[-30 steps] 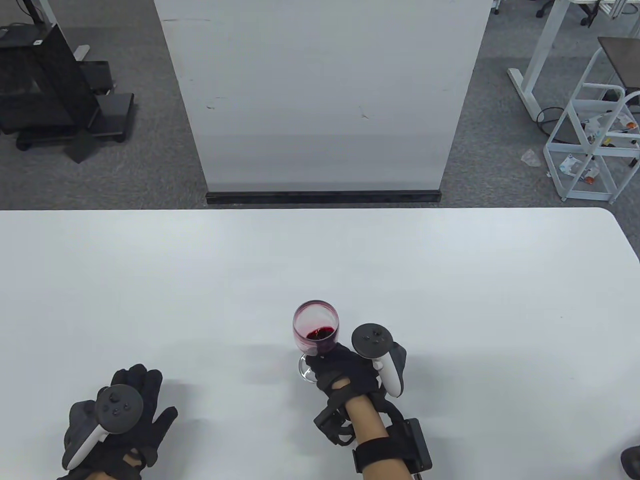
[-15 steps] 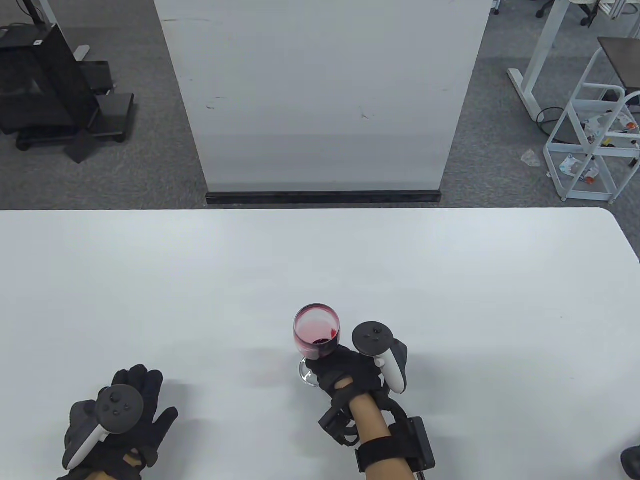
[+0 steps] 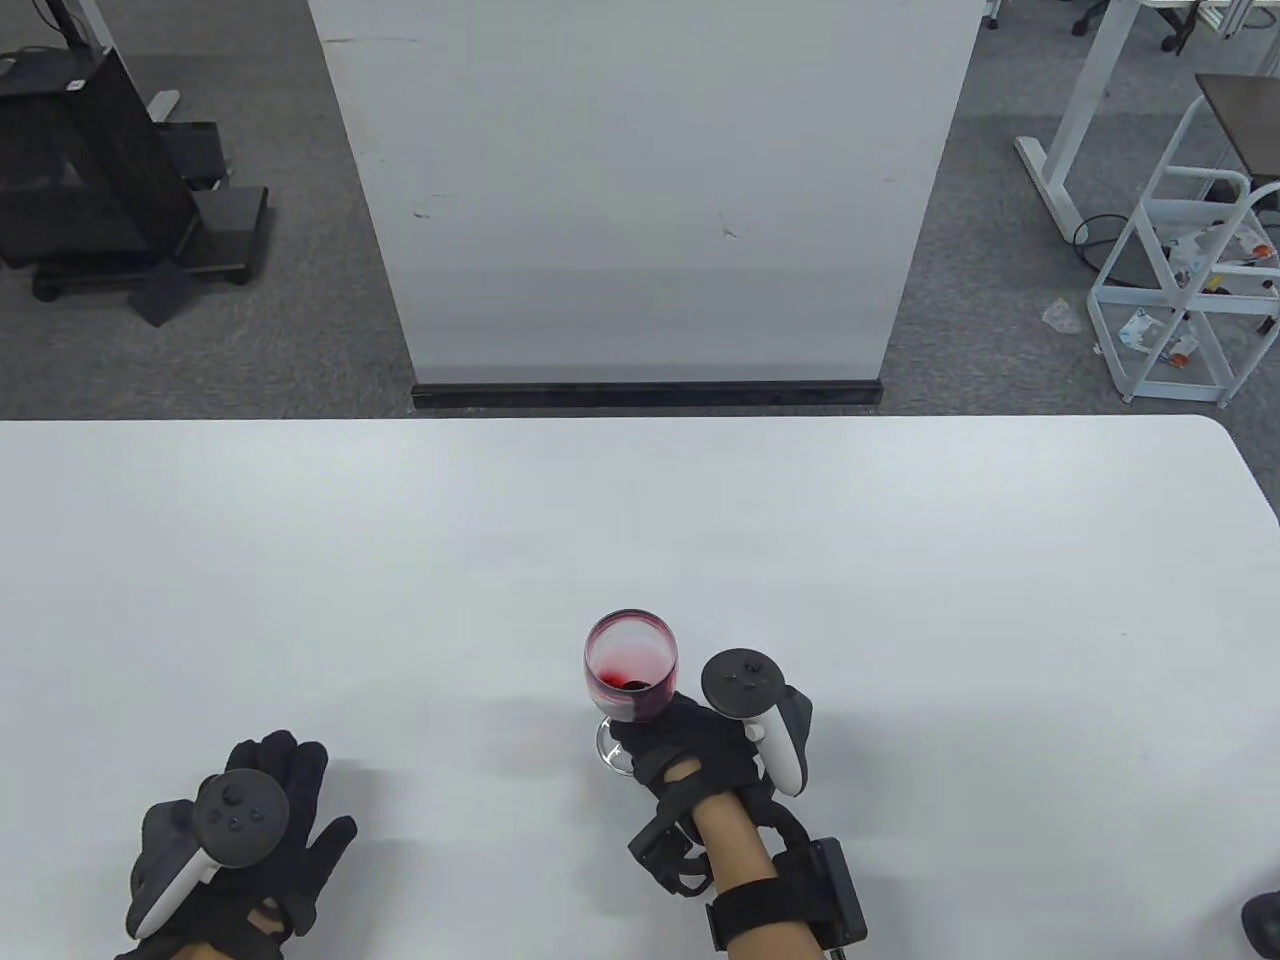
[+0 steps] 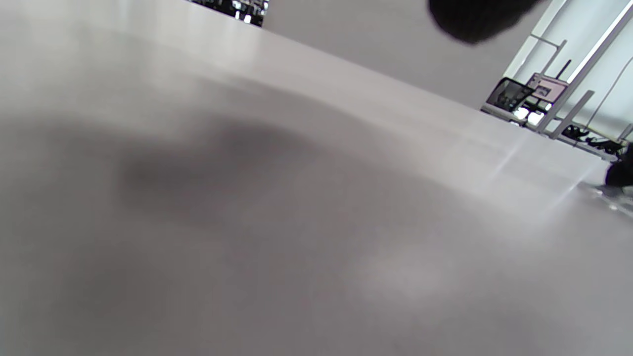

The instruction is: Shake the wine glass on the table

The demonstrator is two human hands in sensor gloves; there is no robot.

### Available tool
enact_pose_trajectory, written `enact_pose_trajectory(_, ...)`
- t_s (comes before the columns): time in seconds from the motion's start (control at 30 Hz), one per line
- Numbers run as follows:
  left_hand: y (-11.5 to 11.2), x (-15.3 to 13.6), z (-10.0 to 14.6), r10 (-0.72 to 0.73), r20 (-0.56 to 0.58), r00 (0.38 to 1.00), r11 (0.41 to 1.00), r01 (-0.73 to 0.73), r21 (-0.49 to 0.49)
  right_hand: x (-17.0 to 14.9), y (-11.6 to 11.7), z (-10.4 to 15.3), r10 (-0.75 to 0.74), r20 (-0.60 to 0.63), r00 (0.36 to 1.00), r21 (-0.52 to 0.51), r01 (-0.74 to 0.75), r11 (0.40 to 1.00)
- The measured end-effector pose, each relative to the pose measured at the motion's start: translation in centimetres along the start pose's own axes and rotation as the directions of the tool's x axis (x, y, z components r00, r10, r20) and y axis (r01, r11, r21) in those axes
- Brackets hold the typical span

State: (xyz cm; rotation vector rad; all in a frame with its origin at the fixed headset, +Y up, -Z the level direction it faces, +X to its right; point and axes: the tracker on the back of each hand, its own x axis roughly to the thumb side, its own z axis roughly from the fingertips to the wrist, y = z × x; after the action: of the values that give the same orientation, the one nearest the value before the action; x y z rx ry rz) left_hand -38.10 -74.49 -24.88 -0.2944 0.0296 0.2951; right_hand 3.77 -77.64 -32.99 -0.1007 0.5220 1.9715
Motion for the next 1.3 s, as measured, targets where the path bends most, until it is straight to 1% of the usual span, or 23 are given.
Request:
enact_pose_trajectory(0.07,0.0,0.0,0.0,0.001,0.001,1.000,1.000,-0.001,-0.002,-0.3,0.3,-0.1,-0.027,0.012,1.000,-0.060,0.027,0.998)
enact_pose_trajectory(0.13,-0.1,0.0,-0.2,0.000,0.001,1.000,1.000,0.000,-0.011,-0.2,0.8,0.0,-0.033,0.011,0.999,-0.055,0.034,0.998)
enact_pose_trajectory(0.23,0.0,-0.1,-0.1,0.004,-0.001,1.000,1.000,-0.004,-0.005,0.3,0.3,0.0,0.010,-0.002,1.000,0.044,-0.010,0.999)
enact_pose_trajectory(0.3,0.0,-0.1,0.0,0.006,-0.001,1.000,1.000,-0.006,0.000,0.1,-0.1,-0.1,0.008,-0.016,1.000,-0.004,-0.008,1.000)
enact_pose_trajectory(0.33,0.0,-0.1,0.0,0.007,-0.001,1.000,1.000,-0.007,0.000,0.0,0.1,-0.1,-0.003,-0.008,1.000,-0.058,0.003,0.998)
enact_pose_trajectory(0.4,-0.1,-0.1,-0.2,0.007,-0.001,1.000,1.000,-0.007,-0.013,0.0,0.7,-0.1,-0.013,0.007,1.000,-0.113,0.013,0.994)
enact_pose_trajectory(0.47,-0.1,-0.1,-0.3,0.005,-0.002,1.000,1.000,-0.005,-0.015,0.5,0.5,0.0,0.010,0.014,1.000,-0.066,-0.009,0.998)
enact_pose_trajectory(0.5,-0.1,-0.1,-0.2,0.006,-0.001,1.000,1.000,-0.006,-0.014,0.6,0.2,0.0,0.027,-0.013,1.000,0.006,-0.027,1.000)
enact_pose_trajectory(0.53,-0.1,-0.1,-0.1,0.007,-0.001,1.000,1.000,-0.007,-0.006,0.6,-0.2,0.1,0.050,-0.026,0.998,0.039,-0.049,0.998)
enact_pose_trajectory(0.57,0.0,-0.1,-0.1,0.009,0.000,1.000,1.000,-0.009,-0.002,0.5,-0.4,0.0,0.059,-0.021,0.998,0.011,-0.059,0.998)
enact_pose_trajectory(0.6,0.0,-0.1,-0.1,0.012,0.002,1.000,1.000,-0.012,-0.003,0.2,-0.2,0.0,0.036,-0.012,0.999,-0.041,-0.036,0.999)
enact_pose_trajectory(0.67,-0.1,0.0,-0.2,0.010,0.003,1.000,1.000,-0.010,-0.011,-0.2,0.6,0.0,-0.016,0.018,1.000,-0.094,0.017,0.995)
enact_pose_trajectory(0.7,-0.2,0.0,-0.2,0.005,0.003,1.000,1.000,-0.005,-0.017,-0.1,0.8,0.1,-0.031,0.008,0.999,-0.096,0.032,0.995)
enact_pose_trajectory(0.73,-0.2,0.0,-0.3,0.005,0.004,1.000,1.000,-0.005,-0.019,0.1,0.7,0.1,-0.021,0.012,1.000,-0.066,0.021,0.998)
enact_pose_trajectory(0.77,-0.2,0.0,-0.3,0.004,0.003,1.000,1.000,-0.004,-0.018,0.3,0.3,0.0,0.014,-0.005,1.000,-0.003,-0.014,1.000)
enact_pose_trajectory(0.83,0.0,0.0,0.0,0.008,0.000,1.000,1.000,-0.008,-0.001,0.1,-0.4,0.0,0.027,-0.023,0.999,0.049,-0.026,0.998)
enact_pose_trajectory(0.93,0.1,-0.1,0.0,0.011,-0.003,1.000,1.000,-0.011,0.006,-0.6,0.1,-0.1,-0.042,0.016,0.999,-0.063,0.043,0.997)
enact_pose_trajectory(0.97,0.1,-0.1,0.0,0.010,-0.005,1.000,1.000,-0.010,0.004,-0.7,0.6,-0.2,-0.062,0.010,0.998,-0.071,0.063,0.995)
enact_pose_trajectory(1.03,0.1,-0.1,-0.1,0.009,-0.008,1.000,1.000,-0.009,-0.002,-0.3,0.6,-0.1,-0.057,0.016,0.998,-0.029,0.057,0.998)
enact_pose_trajectory(1.1,0.2,-0.2,0.0,0.009,-0.013,1.000,1.000,-0.009,0.011,0.0,-0.2,-0.1,0.016,-0.006,1.000,0.054,-0.015,0.998)
enact_pose_trajectory(1.13,0.2,-0.2,0.1,0.011,-0.014,1.000,1.000,-0.010,0.016,-0.1,-0.3,-0.2,0.017,-0.005,1.000,0.053,-0.017,0.998)
enact_pose_trajectory(1.23,0.2,-0.2,0.1,0.009,-0.016,1.000,1.000,-0.009,0.019,-0.7,0.4,-0.3,-0.073,0.008,0.997,-0.053,0.074,0.996)
enact_pose_trajectory(1.3,0.2,-0.2,0.0,0.009,-0.018,1.000,1.000,-0.009,0.008,-0.5,0.6,-0.2,-0.084,0.010,0.996,-0.026,0.084,0.996)
